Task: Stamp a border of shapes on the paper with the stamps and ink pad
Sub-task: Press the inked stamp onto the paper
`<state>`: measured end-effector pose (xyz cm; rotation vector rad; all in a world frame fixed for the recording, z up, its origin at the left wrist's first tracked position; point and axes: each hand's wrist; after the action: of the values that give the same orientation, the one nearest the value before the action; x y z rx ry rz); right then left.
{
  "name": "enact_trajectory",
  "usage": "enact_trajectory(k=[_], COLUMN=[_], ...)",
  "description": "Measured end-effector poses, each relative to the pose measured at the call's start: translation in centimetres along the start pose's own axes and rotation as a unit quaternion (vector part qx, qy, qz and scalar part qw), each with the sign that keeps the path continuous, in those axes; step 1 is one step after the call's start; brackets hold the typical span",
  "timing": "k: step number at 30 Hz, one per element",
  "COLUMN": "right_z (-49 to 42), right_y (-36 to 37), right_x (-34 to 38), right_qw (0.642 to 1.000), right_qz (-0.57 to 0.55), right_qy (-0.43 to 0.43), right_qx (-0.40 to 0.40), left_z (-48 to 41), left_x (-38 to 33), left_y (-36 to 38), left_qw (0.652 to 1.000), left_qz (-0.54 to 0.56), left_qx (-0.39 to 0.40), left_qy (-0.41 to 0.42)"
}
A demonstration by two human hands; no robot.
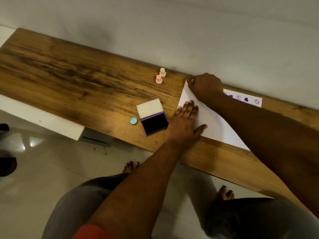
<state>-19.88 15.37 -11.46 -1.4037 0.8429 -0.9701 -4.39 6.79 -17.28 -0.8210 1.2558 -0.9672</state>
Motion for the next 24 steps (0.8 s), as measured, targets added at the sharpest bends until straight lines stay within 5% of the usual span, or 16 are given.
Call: enact_trajectory(k=[2, 5, 7, 11, 17, 24], right_z=[-0.1, 0.3, 1.1, 2.9, 4.4, 5.8], right_y=[-1.1, -2.1, -2.0, -2.2, -3.3, -4.1], right_x=[-1.1, -2.4, -2.7, -2.9, -1.1, 6.1], right_qw=[0.974, 0.813, 0.772, 0.852, 0.899, 0.914], right_qz=[-0.2, -0.515, -0.568, -0.473, -0.409, -0.397], right_qy=[0.084, 0.23, 0.256, 0.195, 0.11, -0.036], right_qx=[-0.065, -0.144, -0.127, -0.115, -0.115, -0.078], left_z=[0.0, 0.1, 0.2, 0.6, 2.6, 7.6], left_x=[0.0, 0.0, -0.1, -0.6, 1.2, 11.0], left_y=[0.0, 0.0, -0.2, -1.2, -3.7, -6.7], left_qw=[1.0, 1.0, 1.0, 0.999, 0.989, 0.93], left_qz=[0.0, 0.009, 0.014, 0.026, 0.084, 0.174], left_qx=[-0.003, -0.012, -0.02, -0.033, -0.116, -0.267], left_qy=[0.002, 0.002, 0.006, 0.025, 0.046, -0.181])
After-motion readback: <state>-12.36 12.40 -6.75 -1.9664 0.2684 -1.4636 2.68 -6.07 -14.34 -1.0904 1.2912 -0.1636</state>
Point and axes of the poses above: each hand's wrist, its own z-axis away from the middle knuckle, its own y-axis out of the palm, x = y × z, and after that the axes turned 9 degrees about -y, right-handed
